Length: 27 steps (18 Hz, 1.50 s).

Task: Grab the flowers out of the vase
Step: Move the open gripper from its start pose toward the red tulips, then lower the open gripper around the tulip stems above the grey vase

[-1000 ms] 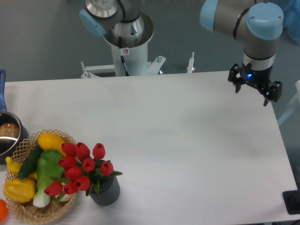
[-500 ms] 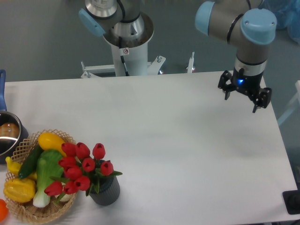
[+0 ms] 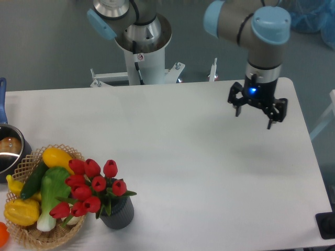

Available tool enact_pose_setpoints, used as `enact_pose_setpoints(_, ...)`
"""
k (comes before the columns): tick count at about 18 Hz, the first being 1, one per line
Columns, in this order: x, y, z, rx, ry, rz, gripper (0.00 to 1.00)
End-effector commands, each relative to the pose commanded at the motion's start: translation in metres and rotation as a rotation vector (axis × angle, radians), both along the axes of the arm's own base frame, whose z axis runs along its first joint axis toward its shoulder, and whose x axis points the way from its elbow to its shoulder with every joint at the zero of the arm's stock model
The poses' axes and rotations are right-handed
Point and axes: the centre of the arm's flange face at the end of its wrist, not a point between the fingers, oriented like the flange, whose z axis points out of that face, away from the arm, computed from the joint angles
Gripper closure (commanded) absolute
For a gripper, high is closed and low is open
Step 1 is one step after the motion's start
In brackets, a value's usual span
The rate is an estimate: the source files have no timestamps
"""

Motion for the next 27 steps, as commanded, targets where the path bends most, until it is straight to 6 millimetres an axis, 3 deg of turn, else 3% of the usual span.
enact_pose_setpoints(6,0.044,0.031,0.018,0.3,-0.141,-0.08,0.0)
enact_pose_setpoints(9,0.064,0.057,0.004,0.343,-0.249,-0.045,0.0)
enact_pose_setpoints(14,0.087,0.104,-0.025,0.404,-0.379,-0.127,0.0)
enact_pose_setpoints(18,0.091,0.123,-0.028,0.582,-0.526,-0.165,0.0)
enact_pose_setpoints(27,0.08,0.16,-0.038,0.694,-0.625,-0.222,0.0)
